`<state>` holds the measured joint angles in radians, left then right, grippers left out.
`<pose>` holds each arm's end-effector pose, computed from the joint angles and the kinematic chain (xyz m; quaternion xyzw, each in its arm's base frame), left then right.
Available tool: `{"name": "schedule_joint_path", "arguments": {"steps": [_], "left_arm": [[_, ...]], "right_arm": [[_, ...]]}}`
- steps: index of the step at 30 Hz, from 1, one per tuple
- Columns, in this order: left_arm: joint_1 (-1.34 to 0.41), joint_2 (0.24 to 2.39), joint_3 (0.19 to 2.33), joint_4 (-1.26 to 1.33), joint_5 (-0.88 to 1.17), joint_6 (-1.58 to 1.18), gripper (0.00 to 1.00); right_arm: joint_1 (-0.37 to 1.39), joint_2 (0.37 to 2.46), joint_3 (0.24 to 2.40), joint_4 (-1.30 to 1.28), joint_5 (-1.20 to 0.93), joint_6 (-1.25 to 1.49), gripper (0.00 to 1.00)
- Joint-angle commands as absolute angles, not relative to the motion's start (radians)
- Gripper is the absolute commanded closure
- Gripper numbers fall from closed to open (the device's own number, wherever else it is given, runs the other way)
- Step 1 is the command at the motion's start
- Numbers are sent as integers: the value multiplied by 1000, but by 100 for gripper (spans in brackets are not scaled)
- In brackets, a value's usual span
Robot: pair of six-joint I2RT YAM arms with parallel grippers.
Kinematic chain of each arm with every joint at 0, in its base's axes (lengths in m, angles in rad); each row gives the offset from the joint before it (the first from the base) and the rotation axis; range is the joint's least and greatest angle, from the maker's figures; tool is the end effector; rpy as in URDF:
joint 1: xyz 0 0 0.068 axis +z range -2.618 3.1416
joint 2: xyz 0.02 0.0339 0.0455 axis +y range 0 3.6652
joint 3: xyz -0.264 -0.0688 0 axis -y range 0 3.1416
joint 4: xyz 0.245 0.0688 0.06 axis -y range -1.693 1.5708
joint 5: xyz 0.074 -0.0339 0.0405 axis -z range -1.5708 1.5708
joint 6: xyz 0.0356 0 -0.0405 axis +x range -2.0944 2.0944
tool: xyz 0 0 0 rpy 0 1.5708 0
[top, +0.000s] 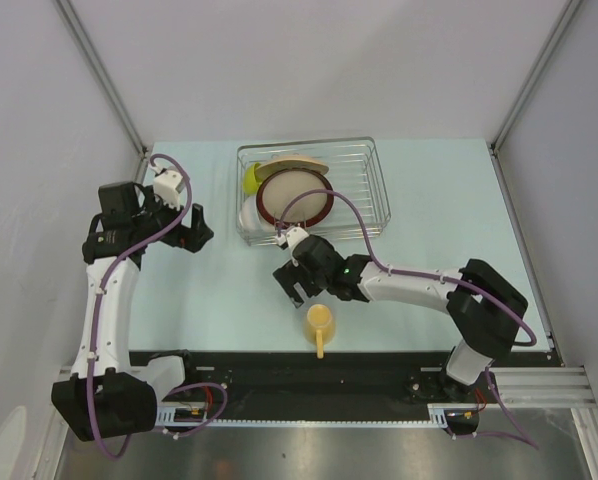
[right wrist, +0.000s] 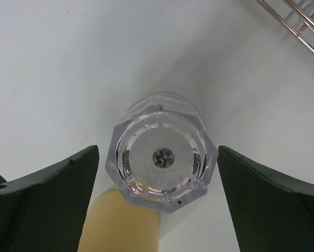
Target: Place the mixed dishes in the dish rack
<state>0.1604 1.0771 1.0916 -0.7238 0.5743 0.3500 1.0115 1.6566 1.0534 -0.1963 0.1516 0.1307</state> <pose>0.2181 0.0157 0.3419 0.2002 0.8563 -0.1479 0.4524 0.1927 0.2977 0.2087 -0.3681 0.8479 0.1437 0.3535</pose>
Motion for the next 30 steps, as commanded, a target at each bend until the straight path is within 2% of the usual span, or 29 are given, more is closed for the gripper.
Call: {"name": "schedule_joint_path", "arguments": {"steps": [1,2,5,6,8,9,11,19,22,25,27,30], "left_arm": [[170,1066,1092,-716,578,371,0],[170,1063,1094,-718,581,374,0],[170,1058,1092,-718,572,379,0],[170,1058,1091,-721,569,382,0],[170,1061,1088,-718,565,387,0],[170,1060,1085,-716,563,384,0],[170,1057,1080,-716,564,382,0],[170,1052,1091,-716,563,379,0],[170,1051,1103,-719,569,374,0],[170,1052,1121,-727,589,364,0],[172,1054,1131,-727,615,347,0],[172,1057,1138,-738,667,327,0]], "right_arm": [[1019,1678,1074,-121,172,143,2],[1019,1678,1068,-114,167,143,4],[1012,1680,1062,-109,146,147,16],[1012,1677,1060,-113,144,149,25],[1006,1669,1055,-114,138,147,35],[1008,1666,1052,-115,137,146,44],[1006,1658,1054,-124,133,146,54],[1002,1606,1090,-161,121,141,64],[961,1531,1124,-172,42,192,72],[870,1450,1144,-153,-99,300,76],[821,1410,1123,-109,-217,409,83],[711,1342,1040,33,-382,576,90]]}}
